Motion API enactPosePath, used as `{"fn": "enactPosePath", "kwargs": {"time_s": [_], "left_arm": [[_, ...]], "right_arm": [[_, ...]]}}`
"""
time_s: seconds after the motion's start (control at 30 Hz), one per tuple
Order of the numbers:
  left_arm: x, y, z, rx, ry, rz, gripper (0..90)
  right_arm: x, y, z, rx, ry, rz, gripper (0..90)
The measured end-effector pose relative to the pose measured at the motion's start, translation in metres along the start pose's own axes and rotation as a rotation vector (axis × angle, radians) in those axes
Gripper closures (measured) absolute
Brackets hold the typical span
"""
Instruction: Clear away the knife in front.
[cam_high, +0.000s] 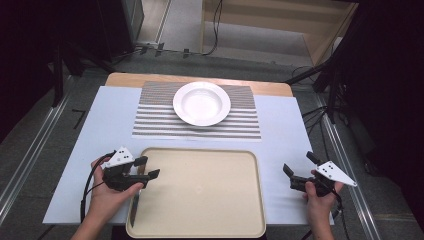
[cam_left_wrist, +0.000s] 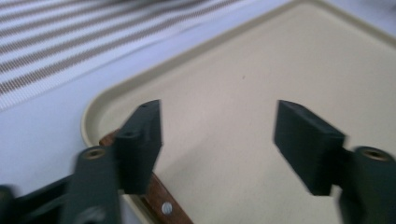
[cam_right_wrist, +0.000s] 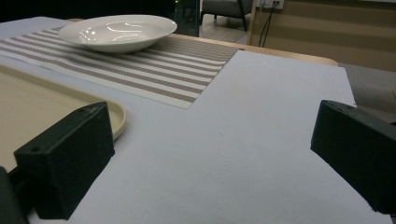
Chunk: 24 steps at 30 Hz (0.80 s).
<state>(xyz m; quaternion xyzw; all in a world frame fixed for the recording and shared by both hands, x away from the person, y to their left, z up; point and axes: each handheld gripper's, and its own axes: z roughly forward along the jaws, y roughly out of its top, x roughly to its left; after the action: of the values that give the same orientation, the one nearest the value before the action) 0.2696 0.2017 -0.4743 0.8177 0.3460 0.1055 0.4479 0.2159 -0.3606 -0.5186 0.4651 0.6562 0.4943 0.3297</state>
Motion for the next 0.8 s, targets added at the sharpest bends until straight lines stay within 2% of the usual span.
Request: {"fn": "enactPosePath", "kwargs": {"time_s": [0.07,0.1,0.13,0.2,0.3,0.53,0.8], "left_arm": [[0.003,0.0,-0.003,-0.035,-0.02,-0.003,2.6],[0.004,-0.001,-0.005,-0.06,-0.027,-0.008,0.0],[0.006,-0.001,-0.008,-0.081,-0.019,-0.018,0.0],[0.008,-0.002,-0.013,-0.109,-0.001,-0.011,0.0],[0.012,-0.004,-0.019,-0.134,0.025,-0.015,0.0],[0.023,-0.009,-0.027,-0.156,0.065,-0.01,0.0],[0.04,-0.017,-0.04,-0.177,0.112,-0.033,0.0]], "right_arm": [[0.0,0.0,0.0,0.001,0.001,-0.001,0.0],[0.0,0.0,0.0,0.001,0.001,-0.001,0.0],[0.0,0.0,0.0,0.0,0.001,0.0,0.0],[0.0,0.0,0.0,0.001,0.001,-0.001,0.0],[0.0,0.0,0.0,0.0,0.002,-0.001,0.0],[0.0,0.0,0.0,0.0,0.002,-0.001,0.0],[0.0,0.0,0.0,0.0,0.003,-0.001,0.0]]}}
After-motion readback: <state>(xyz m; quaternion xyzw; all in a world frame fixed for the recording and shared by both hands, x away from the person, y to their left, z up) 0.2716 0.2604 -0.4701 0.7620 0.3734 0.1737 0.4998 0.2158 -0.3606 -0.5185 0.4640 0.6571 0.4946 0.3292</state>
